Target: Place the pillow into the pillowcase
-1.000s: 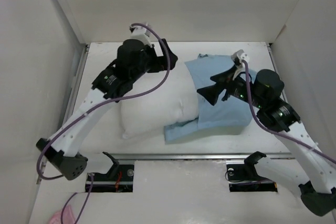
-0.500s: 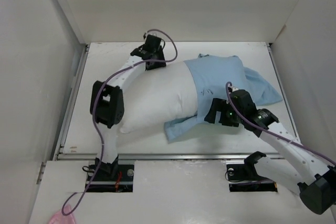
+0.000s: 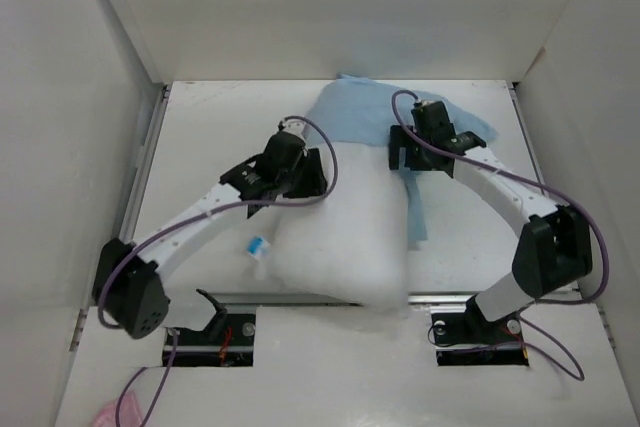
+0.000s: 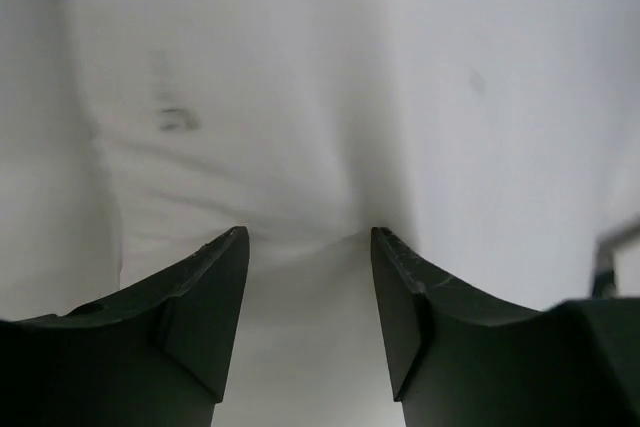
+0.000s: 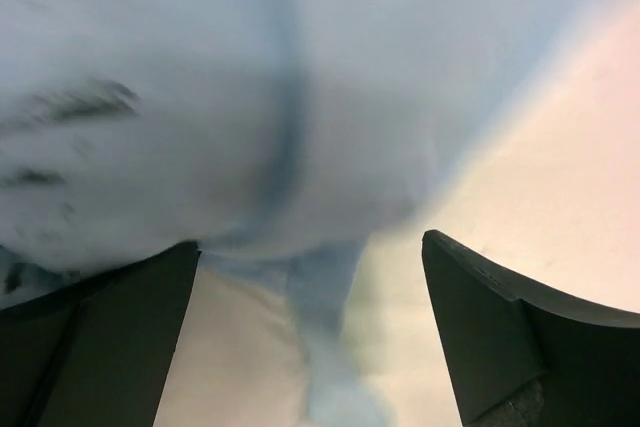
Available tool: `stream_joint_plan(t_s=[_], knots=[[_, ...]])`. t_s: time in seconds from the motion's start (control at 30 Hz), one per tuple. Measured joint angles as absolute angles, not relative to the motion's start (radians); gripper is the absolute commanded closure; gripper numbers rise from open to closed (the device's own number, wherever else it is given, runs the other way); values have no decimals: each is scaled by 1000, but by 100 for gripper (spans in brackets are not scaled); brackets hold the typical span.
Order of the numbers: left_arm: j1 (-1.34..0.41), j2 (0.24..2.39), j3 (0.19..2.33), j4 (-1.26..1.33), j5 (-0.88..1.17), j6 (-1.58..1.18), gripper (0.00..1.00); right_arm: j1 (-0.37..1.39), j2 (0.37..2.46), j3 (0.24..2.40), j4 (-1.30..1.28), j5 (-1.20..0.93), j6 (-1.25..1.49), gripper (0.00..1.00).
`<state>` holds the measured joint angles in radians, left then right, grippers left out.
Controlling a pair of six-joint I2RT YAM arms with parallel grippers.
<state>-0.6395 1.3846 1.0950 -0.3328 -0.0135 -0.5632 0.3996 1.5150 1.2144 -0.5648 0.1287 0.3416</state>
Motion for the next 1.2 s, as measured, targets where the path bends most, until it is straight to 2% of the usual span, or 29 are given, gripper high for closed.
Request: stream_joint_plan(t_s=[0.07,0.17,0.2,0.23,0.37,0.5,0.57,0.7,0.87,0.93,0.97,1.0,1.2], knots=[[-710,1290,1055,-337,45,-578,44,366,1559,1275,-566,161,322,0],[-767,1206,1048,-347,99,-590,12,353,1528,1316,-569,224,311,0],[-768,1185,1048,-348,94,-595,3,356,1495,1316,-576,237,309,0],[-765,1174,1050,-353,86,-597,0,363,1451,1316,-589,248,308,0],[-717,1172,1072,-401,-4,-630,0,464,1227,1314,-604,243,286,0],[-601,1192,1068,-451,-91,-669,0,743,1138,1315,-574,184,221,0],[-553,1189,1031,-455,-112,-685,0,837,1186,1323,-563,149,183,0],[-507,1146,884,-460,-123,-725,0,898,1415,1349,-559,119,122,0],[-473,1101,759,-486,-122,-765,0,938,1723,1382,-556,204,80,0],[-469,1083,744,-490,-121,-776,0,945,1790,1404,-544,266,75,48],[-469,1076,743,-491,-122,-779,0,946,1816,1421,-544,293,79,77],[-469,1066,742,-490,-122,-783,0,943,1839,1440,-543,312,86,100],[-463,1026,741,-482,-131,-795,0,906,1867,1466,-516,309,121,100]])
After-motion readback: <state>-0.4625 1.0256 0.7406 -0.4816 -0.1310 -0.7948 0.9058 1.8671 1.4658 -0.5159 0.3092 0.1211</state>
